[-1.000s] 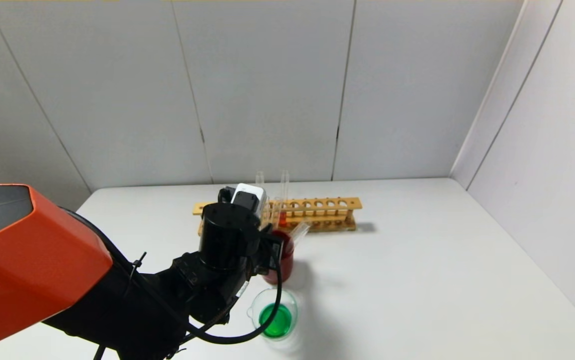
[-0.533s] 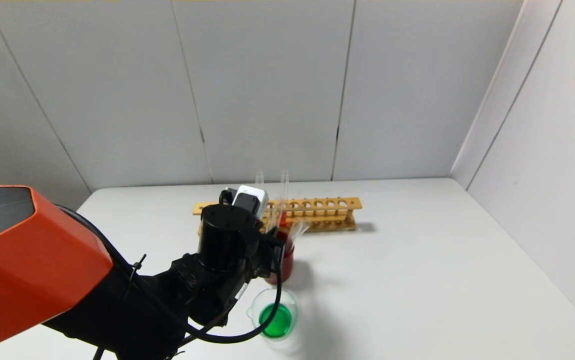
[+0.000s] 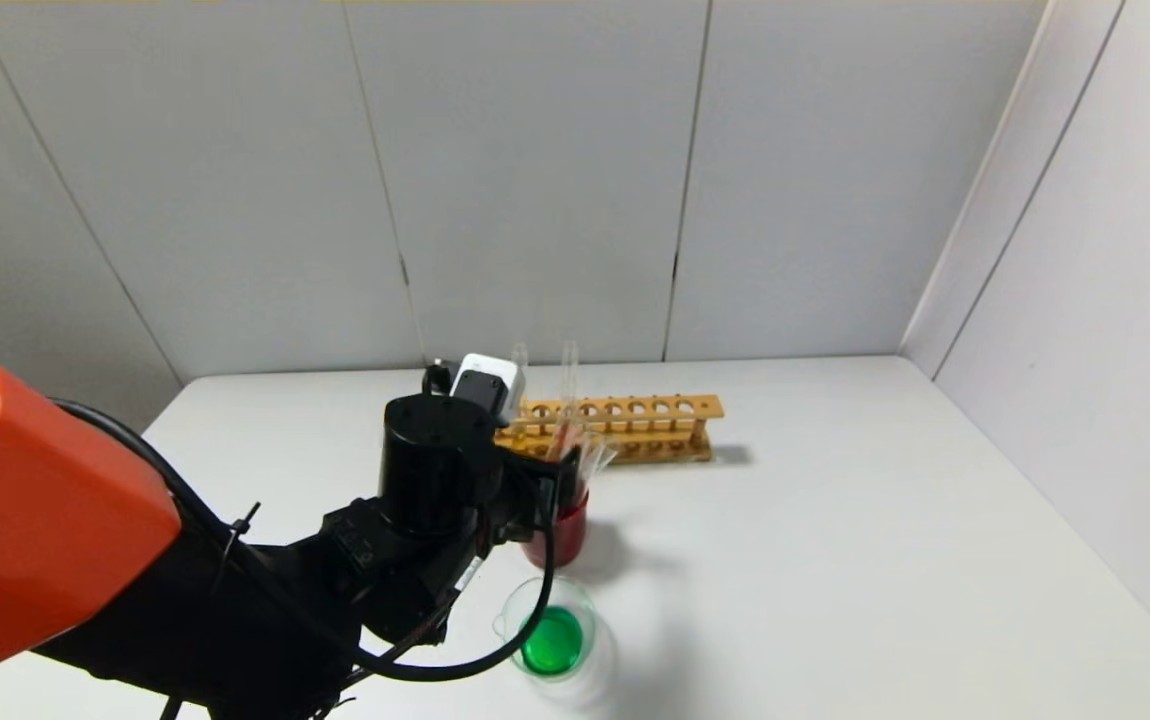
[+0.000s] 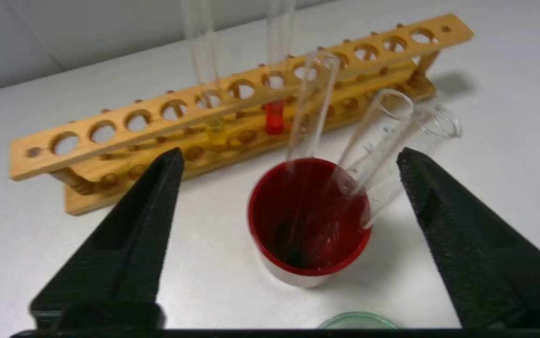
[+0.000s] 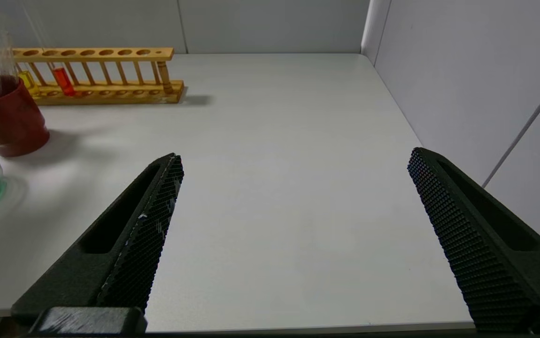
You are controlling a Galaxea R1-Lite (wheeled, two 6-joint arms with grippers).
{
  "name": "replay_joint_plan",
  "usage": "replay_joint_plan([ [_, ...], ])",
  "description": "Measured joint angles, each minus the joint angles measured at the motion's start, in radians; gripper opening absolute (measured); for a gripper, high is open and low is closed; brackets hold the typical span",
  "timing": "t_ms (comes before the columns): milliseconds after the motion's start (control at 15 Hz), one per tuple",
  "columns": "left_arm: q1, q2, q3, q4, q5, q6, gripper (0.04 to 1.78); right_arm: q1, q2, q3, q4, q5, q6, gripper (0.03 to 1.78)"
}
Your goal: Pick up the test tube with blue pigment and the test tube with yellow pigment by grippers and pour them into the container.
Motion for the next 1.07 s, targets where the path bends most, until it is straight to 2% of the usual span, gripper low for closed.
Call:
replay_joint_plan([
  [133, 0.007, -0.034, 0.004, 0.01, 0.051, 0.014, 1.74, 0.0, 0.0, 0.0, 0.0, 0.0, 0.0, 1.75],
  [600, 0.08, -0.266, 0.056, 0.075, 0.257, 0.178, 1.75, 0.0, 0.0, 0.0, 0.0, 0.0, 0.0, 1.75],
  [800, 0.109, -0.476, 0.104, 0.177, 0.317, 0.189, 1.75, 0.0, 0.0, 0.0, 0.0, 0.0, 0.0, 1.75],
  [1067, 0.232, -0.841, 0.196, 0.358, 0.323, 0.211, 1.75, 0.0, 0.0, 0.0, 0.0, 0.0, 0.0, 1.75],
])
